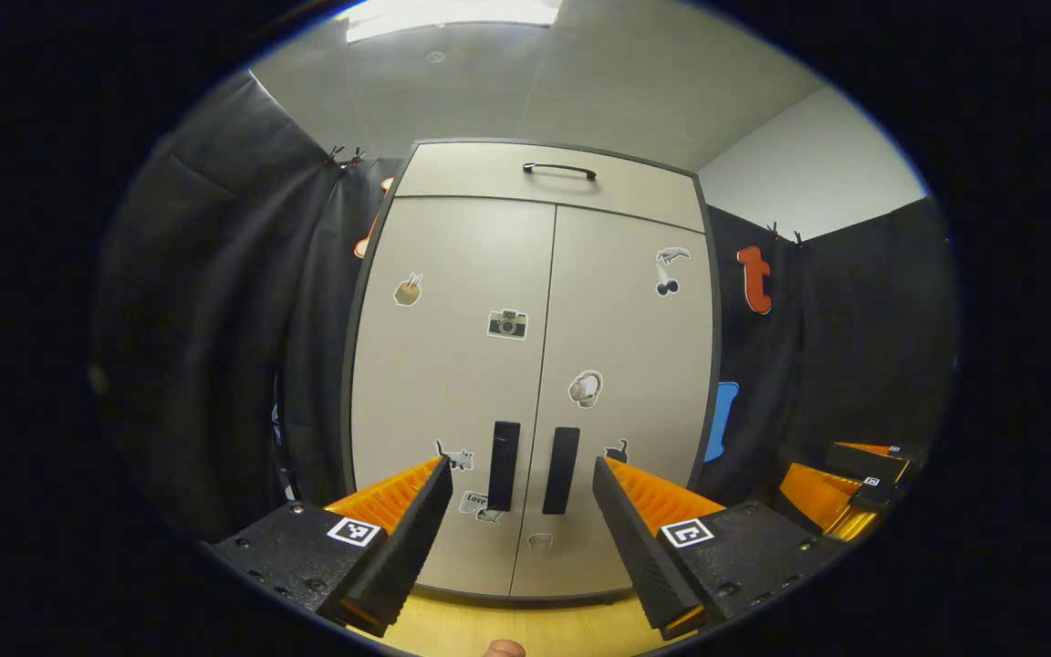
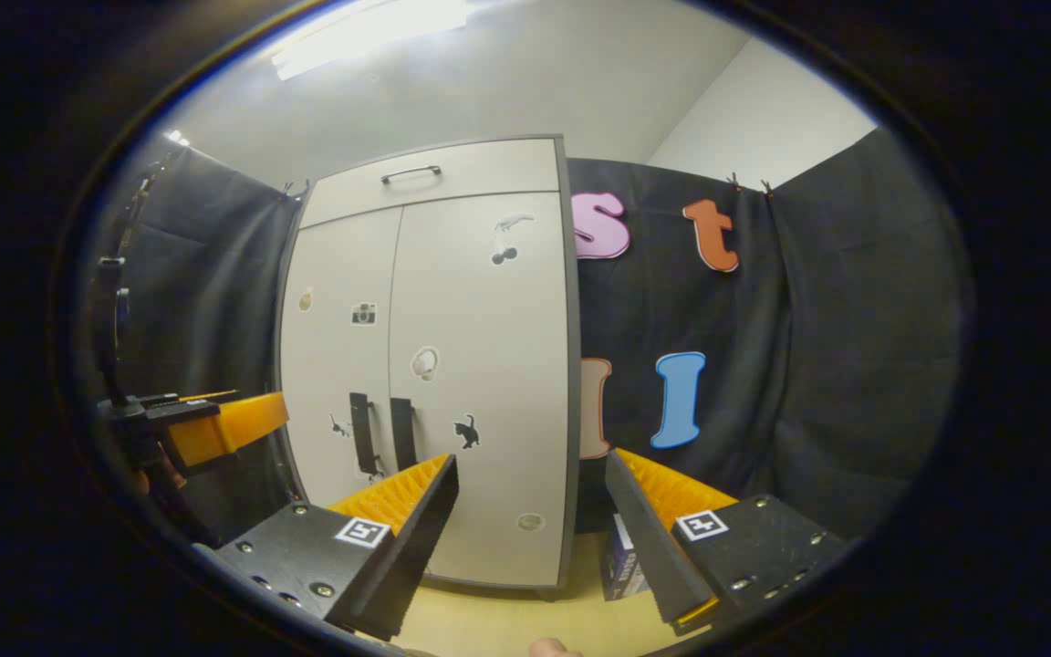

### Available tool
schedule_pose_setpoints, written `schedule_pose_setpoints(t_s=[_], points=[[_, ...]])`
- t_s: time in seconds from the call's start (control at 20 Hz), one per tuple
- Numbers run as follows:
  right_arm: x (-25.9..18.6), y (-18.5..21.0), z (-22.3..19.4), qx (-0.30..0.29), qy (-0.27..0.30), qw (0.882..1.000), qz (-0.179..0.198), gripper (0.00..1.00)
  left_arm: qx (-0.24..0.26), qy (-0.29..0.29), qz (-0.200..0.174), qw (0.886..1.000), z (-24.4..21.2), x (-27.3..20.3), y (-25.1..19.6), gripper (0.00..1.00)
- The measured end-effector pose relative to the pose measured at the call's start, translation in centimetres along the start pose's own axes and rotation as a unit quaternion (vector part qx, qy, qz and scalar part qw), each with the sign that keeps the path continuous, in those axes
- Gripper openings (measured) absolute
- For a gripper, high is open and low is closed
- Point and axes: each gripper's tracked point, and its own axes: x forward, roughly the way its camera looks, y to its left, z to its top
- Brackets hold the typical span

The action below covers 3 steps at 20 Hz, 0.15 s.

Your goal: Grasp the bottle in the cabinet with the left hand and place it on the coaster, then close the right door with the right hand and the left door with the left hand.

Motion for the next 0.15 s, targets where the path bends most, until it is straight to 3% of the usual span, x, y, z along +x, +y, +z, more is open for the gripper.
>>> schedule_pose_setpoints(t_s=[0.15], points=[[-0.4,-1.7,0.1,0.002,0.000,1.000,-0.011,0.98,0.001,-0.002,-0.011,1.000,-0.1,0.1,-1.8,0.96]])
